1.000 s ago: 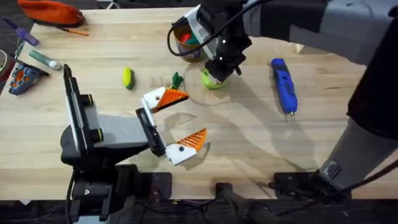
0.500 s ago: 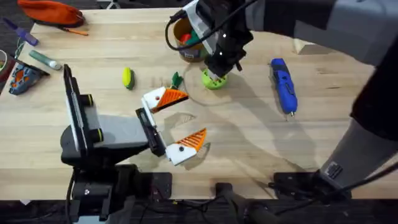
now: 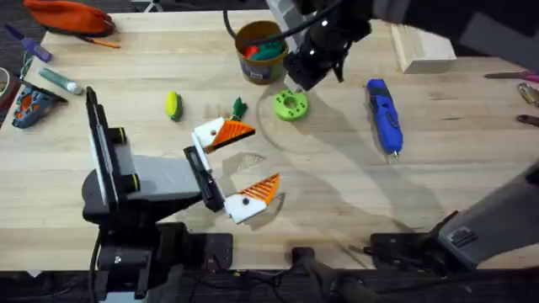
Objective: Pick up the gripper from the table and insert it into the empty holder that is missing its gripper. Then pick up a screw, insert it into the mounting hole, and use the screwdriver to tighten it. Finally, clean up the table by picking up the vegetable and placing it into the bucket.
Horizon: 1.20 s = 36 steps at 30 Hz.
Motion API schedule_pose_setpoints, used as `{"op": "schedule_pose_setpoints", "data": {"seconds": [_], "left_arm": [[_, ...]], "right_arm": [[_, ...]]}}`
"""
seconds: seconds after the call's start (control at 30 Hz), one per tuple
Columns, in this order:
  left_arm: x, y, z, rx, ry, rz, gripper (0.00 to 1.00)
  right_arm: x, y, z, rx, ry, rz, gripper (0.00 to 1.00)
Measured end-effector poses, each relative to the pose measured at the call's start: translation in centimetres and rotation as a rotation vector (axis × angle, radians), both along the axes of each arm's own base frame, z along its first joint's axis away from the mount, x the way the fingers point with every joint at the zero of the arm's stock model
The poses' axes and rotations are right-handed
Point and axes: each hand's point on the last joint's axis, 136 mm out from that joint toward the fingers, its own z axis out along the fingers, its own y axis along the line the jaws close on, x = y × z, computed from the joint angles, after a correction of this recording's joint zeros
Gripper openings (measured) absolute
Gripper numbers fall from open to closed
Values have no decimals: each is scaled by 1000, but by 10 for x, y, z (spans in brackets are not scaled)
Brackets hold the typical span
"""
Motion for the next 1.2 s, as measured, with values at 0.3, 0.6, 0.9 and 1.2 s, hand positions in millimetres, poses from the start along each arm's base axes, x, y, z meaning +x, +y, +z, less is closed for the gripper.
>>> {"op": "schedule_pose_setpoints", "data": {"seconds": [0.3, 0.6, 0.9, 1.2], "left_arm": [[0, 0, 0, 0, 0, 0, 985], [0, 0, 0, 0, 0, 0, 985], [0, 0, 0, 0, 0, 0, 986], [0, 0, 0, 0, 0, 0, 986]], "right_arm": [[-16, -12, 53, 68, -75, -35, 6], [-37, -27, 103, 145, -146, -85, 6], [-57, -16, 120, 179, -161, -55, 6], [-92, 24, 148, 200, -155, 90, 6]]}}
